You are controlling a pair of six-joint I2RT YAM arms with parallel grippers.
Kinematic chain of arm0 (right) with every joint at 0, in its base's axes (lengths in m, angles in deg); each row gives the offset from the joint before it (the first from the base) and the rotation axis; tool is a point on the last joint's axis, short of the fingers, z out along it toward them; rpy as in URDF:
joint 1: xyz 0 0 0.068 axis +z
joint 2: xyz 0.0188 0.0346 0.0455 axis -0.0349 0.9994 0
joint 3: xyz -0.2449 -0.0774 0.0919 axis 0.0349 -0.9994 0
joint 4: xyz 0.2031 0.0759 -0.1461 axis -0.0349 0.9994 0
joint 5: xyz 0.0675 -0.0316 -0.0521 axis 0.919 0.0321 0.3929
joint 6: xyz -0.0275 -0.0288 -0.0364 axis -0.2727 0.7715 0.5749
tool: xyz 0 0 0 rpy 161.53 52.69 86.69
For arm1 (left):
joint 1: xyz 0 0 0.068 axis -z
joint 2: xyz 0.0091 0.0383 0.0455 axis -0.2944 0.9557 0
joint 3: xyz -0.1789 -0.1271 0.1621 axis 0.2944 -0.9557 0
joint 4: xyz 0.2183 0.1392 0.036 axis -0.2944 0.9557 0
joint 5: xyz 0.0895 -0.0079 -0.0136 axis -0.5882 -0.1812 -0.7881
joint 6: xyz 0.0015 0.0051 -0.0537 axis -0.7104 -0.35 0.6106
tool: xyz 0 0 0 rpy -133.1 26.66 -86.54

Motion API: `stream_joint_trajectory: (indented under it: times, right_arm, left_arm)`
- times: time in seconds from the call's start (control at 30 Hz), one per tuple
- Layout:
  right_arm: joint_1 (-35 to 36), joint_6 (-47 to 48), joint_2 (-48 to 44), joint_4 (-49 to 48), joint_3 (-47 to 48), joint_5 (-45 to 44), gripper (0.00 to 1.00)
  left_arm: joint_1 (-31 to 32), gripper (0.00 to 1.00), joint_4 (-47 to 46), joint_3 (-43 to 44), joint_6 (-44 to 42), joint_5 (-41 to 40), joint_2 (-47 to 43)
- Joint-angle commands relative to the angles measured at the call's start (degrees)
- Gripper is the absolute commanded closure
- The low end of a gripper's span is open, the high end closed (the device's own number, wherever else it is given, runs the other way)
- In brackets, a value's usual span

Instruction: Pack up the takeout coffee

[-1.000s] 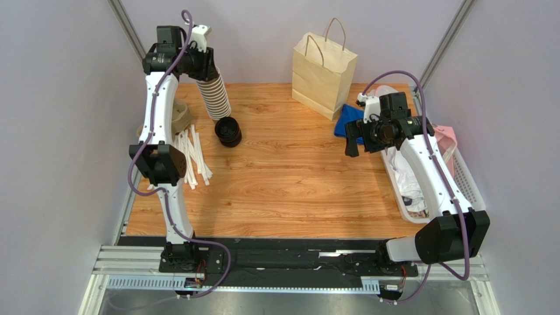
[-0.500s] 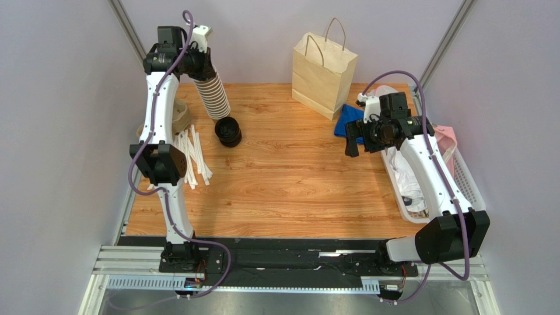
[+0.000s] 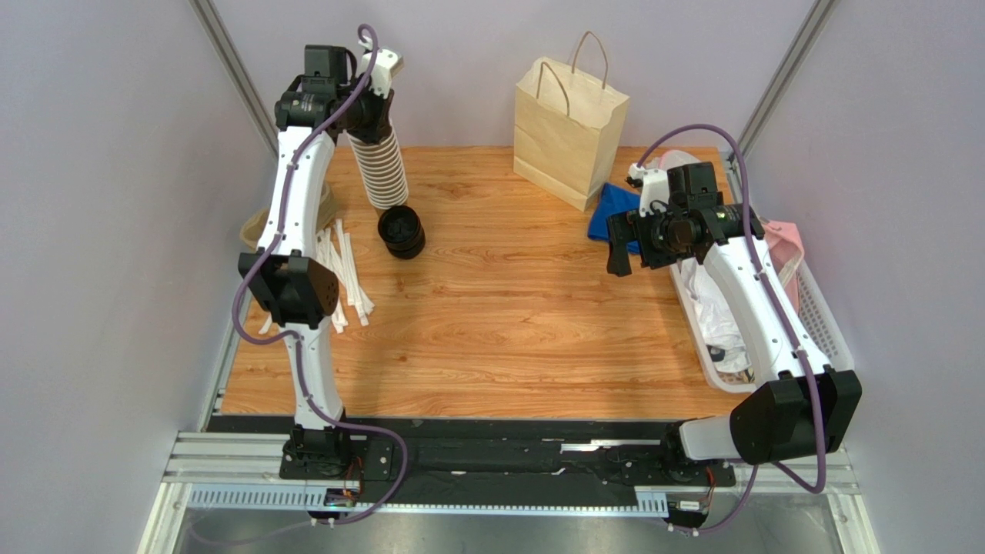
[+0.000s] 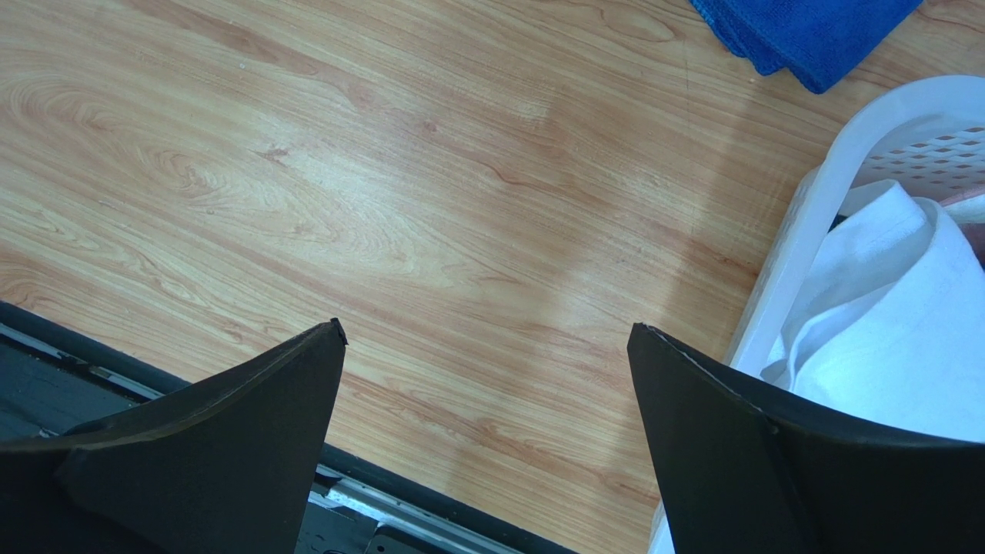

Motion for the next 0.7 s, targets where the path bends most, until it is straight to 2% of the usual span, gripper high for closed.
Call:
stream_joint_trajectory:
  times: [0.0, 0.5, 0.67]
  right_arm:
    - [-0.14, 0.72, -0.87, -0.63, 0.95, -0.22, 0.0]
    - [-0.14, 0.45, -0.52, -0.36, 1.74, 0.39, 0.0]
    - [-0.14, 0.45, -0.52, -0.19, 2.1, 0.65, 0.0]
  left_arm:
    - [-0.12, 1.0, -2.15, 0.48, -3.73, -1.6, -6.02]
    - [0.23, 1.0, -2.32, 4.26, -7.51, -3.97, -8.92]
    - [0.23, 1.0, -5.83, 5.67, -8.65, -5.55, -13.39]
